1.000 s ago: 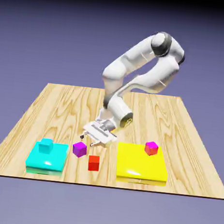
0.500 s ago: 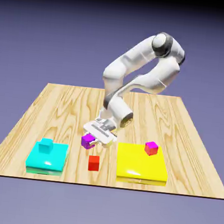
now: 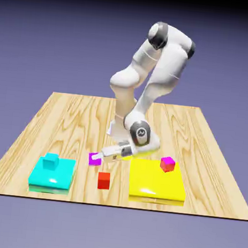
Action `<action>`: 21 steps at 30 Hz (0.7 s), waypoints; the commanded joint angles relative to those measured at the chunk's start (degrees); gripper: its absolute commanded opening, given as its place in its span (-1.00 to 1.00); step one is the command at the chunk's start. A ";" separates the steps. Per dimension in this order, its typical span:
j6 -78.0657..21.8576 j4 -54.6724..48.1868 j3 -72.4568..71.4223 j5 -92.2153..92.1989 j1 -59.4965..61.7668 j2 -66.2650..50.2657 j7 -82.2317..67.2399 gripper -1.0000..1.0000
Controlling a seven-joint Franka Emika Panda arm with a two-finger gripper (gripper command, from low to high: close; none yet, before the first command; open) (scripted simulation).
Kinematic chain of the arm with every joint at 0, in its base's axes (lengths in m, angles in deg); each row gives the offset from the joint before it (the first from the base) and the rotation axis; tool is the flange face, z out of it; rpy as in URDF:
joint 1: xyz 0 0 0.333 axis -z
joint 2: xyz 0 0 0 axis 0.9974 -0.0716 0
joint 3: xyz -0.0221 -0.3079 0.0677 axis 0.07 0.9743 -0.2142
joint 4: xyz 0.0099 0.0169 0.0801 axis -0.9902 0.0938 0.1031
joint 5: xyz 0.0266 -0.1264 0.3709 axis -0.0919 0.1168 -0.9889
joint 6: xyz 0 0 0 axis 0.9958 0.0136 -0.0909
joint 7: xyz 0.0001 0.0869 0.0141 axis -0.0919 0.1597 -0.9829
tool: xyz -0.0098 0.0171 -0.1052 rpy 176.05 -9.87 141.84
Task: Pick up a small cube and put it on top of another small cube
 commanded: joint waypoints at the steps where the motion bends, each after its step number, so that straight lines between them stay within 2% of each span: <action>1: -1.10 -1.49 -1.04 -2.47 1.39 0.89 -2.60 -1.00; 5: -5.36 -7.06 -5.41 -10.59 6.76 3.96 -12.56 -1.00; 19: -17.28 -13.12 -21.03 -13.01 12.47 1.33 -47.45 -1.00; 21: -17.71 -12.02 -21.07 -11.24 10.97 0.22 -48.59 -1.00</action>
